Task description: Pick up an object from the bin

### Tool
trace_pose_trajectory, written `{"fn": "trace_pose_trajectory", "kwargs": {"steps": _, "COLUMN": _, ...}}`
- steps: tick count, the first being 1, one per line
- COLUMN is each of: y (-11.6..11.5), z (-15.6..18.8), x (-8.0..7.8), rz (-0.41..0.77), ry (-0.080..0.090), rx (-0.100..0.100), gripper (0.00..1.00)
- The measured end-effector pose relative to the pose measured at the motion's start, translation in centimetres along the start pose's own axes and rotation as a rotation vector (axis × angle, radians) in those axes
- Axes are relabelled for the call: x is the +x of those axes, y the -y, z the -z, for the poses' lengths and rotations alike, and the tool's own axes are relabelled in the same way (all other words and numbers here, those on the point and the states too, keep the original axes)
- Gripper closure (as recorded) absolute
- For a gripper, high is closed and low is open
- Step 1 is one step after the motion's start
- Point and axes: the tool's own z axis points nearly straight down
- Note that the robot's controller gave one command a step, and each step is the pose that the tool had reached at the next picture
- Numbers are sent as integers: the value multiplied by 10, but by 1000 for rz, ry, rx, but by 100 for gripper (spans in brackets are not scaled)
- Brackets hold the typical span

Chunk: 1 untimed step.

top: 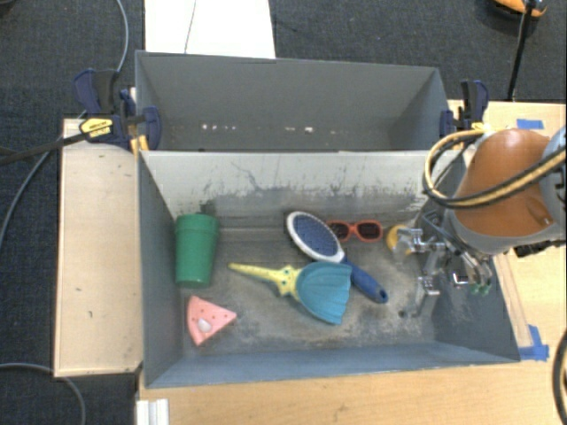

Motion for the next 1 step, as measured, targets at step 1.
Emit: {"fn": "trace_pose_trajectory", "kwargs": {"steps": 1, "y": -29, "z": -3, "x": -10, "rz": 30, "ry": 3, "rx": 0, "gripper": 0}}
